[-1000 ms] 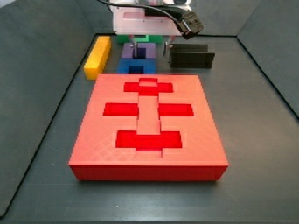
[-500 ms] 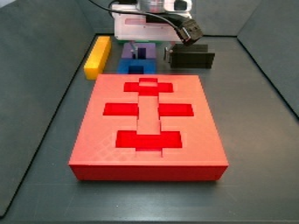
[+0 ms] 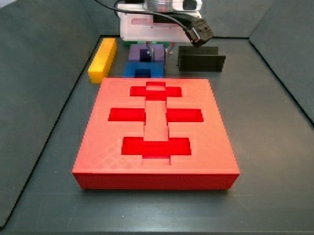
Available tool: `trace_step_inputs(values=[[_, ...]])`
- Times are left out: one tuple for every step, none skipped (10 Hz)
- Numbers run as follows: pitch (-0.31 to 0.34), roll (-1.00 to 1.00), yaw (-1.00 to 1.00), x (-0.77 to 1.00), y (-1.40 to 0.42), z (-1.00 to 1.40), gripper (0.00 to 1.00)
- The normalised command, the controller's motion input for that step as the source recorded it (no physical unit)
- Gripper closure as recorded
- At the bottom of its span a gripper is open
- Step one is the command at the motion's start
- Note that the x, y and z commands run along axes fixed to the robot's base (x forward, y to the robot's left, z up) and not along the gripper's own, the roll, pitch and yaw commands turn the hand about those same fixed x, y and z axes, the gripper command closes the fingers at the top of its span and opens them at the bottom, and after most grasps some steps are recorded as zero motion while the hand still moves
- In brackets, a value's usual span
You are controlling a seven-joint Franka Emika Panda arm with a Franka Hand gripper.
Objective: Pick up the purple object. Move up. Place the purple object on the fixture. Regrasp the purple object. Move to above the board. Insert the purple object.
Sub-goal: Pick up the purple object.
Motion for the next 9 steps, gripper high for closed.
trace_step_inputs(values=[[0.000, 0.00, 0.00, 0.00, 0.00, 0.00, 1.00], [0.000, 0.00, 0.00, 0.00, 0.00, 0.00, 1.00], [0.000, 0.00, 0.00, 0.00, 0.00, 0.00, 1.00], [0.000, 0.00, 0.00, 0.00, 0.00, 0.00, 1.00], [0.000, 0.00, 0.00, 0.00, 0.00, 0.00, 1.00], [0.000, 0.00, 0.00, 0.00, 0.00, 0.00, 1.00], [0.000, 0.00, 0.00, 0.00, 0.00, 0.00, 1.00], [0.000, 0.00, 0.00, 0.00, 0.00, 0.00, 1.00], [0.000, 0.00, 0.00, 0.00, 0.00, 0.00, 1.00]])
